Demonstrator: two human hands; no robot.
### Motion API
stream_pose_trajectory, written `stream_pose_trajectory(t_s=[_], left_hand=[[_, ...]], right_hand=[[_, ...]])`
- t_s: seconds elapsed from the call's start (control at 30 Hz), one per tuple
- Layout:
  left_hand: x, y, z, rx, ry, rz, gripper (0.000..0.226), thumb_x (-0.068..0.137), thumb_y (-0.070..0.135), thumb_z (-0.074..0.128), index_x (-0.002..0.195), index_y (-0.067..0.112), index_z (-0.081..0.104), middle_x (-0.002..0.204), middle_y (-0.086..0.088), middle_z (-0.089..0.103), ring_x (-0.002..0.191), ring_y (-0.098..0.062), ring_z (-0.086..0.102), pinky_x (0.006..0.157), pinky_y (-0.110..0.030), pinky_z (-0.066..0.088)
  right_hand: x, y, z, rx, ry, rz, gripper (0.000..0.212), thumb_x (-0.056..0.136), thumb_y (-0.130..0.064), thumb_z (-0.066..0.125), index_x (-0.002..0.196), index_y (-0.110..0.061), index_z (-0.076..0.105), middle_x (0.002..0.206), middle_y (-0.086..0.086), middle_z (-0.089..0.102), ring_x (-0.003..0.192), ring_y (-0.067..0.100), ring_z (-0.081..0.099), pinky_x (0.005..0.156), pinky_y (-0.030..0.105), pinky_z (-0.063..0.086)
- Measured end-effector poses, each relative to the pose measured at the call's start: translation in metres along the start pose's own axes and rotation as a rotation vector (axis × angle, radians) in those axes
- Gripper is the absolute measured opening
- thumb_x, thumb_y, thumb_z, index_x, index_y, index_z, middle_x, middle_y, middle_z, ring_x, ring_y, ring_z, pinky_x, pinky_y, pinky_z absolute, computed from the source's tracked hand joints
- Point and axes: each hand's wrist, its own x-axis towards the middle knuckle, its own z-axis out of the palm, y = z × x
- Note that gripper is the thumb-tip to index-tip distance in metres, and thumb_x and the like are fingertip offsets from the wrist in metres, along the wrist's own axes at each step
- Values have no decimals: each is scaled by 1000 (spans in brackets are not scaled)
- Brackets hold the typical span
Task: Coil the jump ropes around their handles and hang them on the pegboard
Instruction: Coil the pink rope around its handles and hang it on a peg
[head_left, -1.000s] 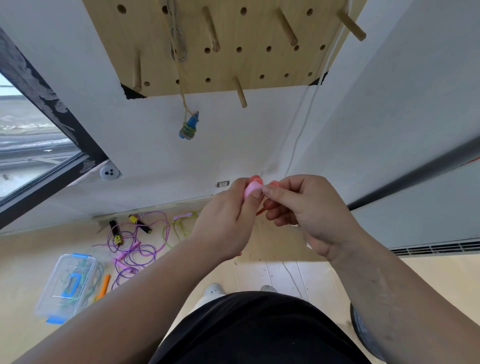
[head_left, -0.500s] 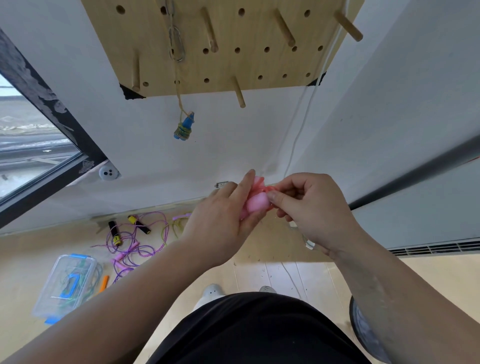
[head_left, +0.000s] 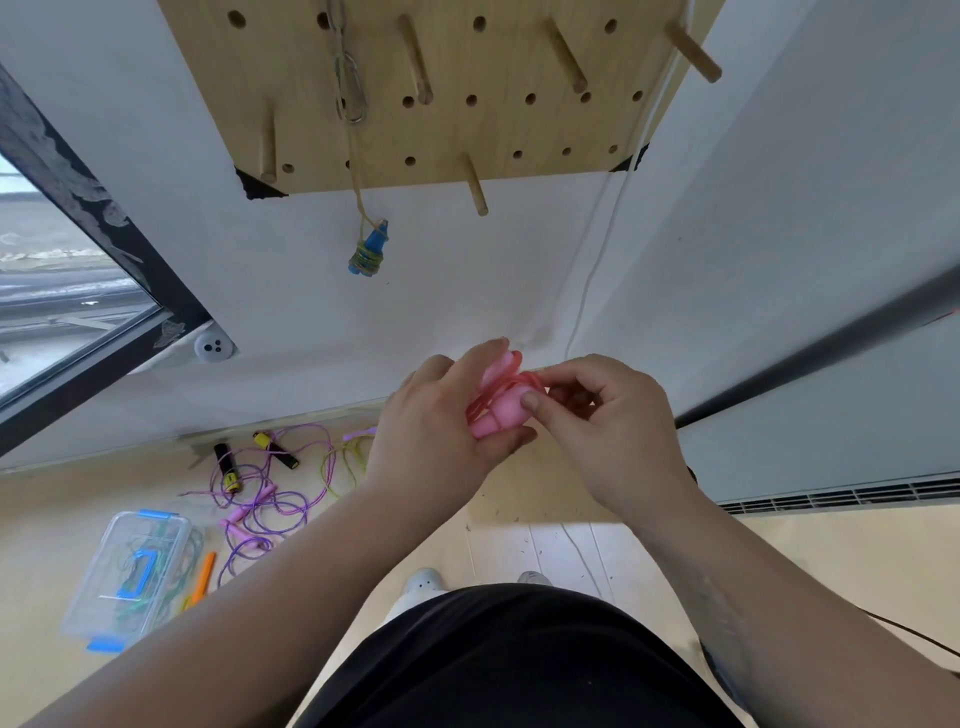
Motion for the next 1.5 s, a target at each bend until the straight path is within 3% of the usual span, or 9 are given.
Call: stream_pose_trajectory(t_s=[0.07, 0.2, 0.3, 0.47, 0.67, 0.83, 1.13, 1.33, 1.5], left_hand=[[2, 3, 0, -109, -60, -125, 68, 71, 51, 84, 127, 36, 49, 106, 8, 61, 95, -15, 59, 80, -35, 50], [4, 9, -1, -339, -235, -362, 49, 77, 58, 77, 104, 32, 46, 97, -2, 65, 64, -16, 62, 51, -34, 49], [6, 14, -7, -244, -254, -288, 43, 83, 55, 70, 100, 27, 43, 94, -4, 64, 68, -19, 67, 61, -41, 59], [8, 14, -14, -610, -237, -393, 43, 92, 56, 49, 100, 15, 52, 100, -17, 64, 84, -35, 67, 78, -65, 54], [6, 19, -14, -671, -205, -394, 46, 106, 47, 41, 100, 4, 55, 85, -19, 67, 67, -19, 65, 63, -39, 57], [9, 26, -14, -800, -207, -545, 44, 105, 47, 46, 98, 3, 51, 78, -12, 62, 62, -18, 61, 55, -35, 54], [20, 31, -19, -885, -226, -579, 34, 106, 36, 49, 108, 2, 50, 80, -10, 58, 58, -15, 62, 56, -36, 57], [21, 25, -23, -726, -150, -373, 19, 106, 29, 50, 106, 11, 57, 74, -6, 68, 62, -20, 64, 59, -40, 57], [20, 27, -23, -553, -149, -276, 9, 101, 23, 59, 105, 27, 52, 74, -7, 67, 56, -30, 62, 47, -40, 54]], right_hand=[[1, -3, 3, 62, 13, -7, 18, 84, -17, 80, 90, -34, 76, 81, -12, 68, 82, 7, 64, 71, 12, 44], [7, -4, 11, -14, 11, -105, 16, 87, -13, 75, 97, -26, 78, 90, -12, 68, 89, 9, 65, 78, 18, 49], [8, -3, 13, -69, 42, -166, 14, 89, -12, 72, 100, -20, 78, 91, -9, 67, 90, 8, 64, 79, 19, 49], [7, -2, 14, -111, 115, -290, 13, 92, -10, 70, 100, -17, 78, 88, -7, 65, 85, 7, 62, 74, 21, 49], [11, 8, 10, -214, 70, -488, 14, 94, -9, 69, 105, -12, 78, 88, -3, 64, 82, 11, 60, 72, 30, 50], [19, 13, 6, -242, 2, -620, 15, 94, -8, 69, 106, -8, 77, 86, 0, 65, 79, 18, 60, 71, 35, 50], [14, 14, 11, -136, -51, -548, 9, 95, -7, 67, 99, -5, 75, 90, 0, 65, 86, 15, 63, 76, 33, 52], [22, 8, -6, -58, -57, -430, 16, 93, -19, 71, 107, -14, 75, 89, -3, 69, 84, 12, 64, 74, 34, 54], [29, 6, -7, 321, -148, -25, 10, 96, -11, 68, 101, -19, 70, 68, 6, 67, 59, 16, 67, 63, 27, 54]])
